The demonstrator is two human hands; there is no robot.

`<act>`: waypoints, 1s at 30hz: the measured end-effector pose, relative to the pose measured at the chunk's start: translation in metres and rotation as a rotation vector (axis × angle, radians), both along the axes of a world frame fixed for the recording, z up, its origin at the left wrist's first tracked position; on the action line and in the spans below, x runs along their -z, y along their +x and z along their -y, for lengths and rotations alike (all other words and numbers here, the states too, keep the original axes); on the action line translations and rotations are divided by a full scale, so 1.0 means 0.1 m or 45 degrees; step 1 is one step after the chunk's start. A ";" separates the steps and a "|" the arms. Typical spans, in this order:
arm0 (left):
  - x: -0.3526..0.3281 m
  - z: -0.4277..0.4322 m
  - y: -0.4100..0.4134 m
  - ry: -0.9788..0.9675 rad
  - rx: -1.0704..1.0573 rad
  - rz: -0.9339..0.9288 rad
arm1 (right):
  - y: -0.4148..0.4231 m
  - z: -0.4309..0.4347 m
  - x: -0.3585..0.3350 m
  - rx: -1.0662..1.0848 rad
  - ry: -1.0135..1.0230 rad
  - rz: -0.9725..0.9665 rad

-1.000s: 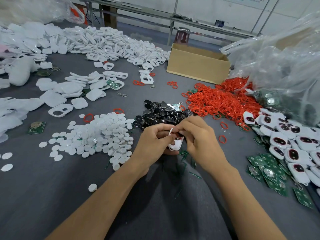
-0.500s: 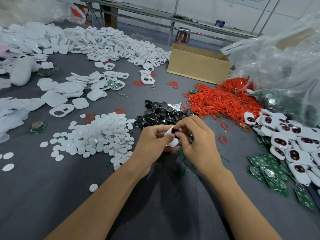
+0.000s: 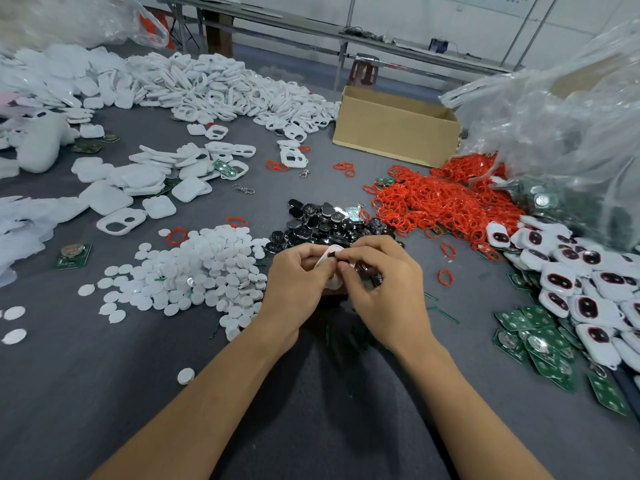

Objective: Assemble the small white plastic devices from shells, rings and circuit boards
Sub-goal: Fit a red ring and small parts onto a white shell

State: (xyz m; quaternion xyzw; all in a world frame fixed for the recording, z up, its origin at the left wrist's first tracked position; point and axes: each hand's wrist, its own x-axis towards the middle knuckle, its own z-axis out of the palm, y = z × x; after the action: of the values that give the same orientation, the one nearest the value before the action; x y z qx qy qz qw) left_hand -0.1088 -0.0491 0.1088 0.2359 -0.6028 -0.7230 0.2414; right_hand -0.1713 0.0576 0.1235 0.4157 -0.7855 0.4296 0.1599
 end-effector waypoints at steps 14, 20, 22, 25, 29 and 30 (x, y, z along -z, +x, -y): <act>-0.11 -0.06 0.05 -0.085 0.052 -0.359 | 0.05 0.07 -0.08 0.021 -0.571 0.952; -0.11 0.00 0.05 0.013 -0.054 -0.401 | -0.02 0.04 -0.07 -0.200 -0.588 1.221; -0.10 0.02 0.04 0.007 -0.050 -0.388 | -0.03 0.03 -0.07 -0.238 -0.594 1.256; -0.07 0.01 0.04 -0.062 -0.074 -0.295 | -0.03 0.03 -0.06 -0.149 -0.521 1.083; -0.07 -0.04 0.02 0.172 0.072 -0.194 | 0.00 0.01 -0.01 0.041 -0.148 0.112; -0.07 -0.03 0.02 0.207 0.111 -0.197 | 0.01 0.02 0.01 0.033 -0.089 -0.071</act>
State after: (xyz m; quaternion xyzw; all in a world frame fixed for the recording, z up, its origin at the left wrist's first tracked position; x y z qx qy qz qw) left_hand -0.1068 -0.0466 0.1157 0.1717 -0.5314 -0.7953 0.2358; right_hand -0.1703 0.0561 0.1228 0.4115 -0.7706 0.4428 0.2019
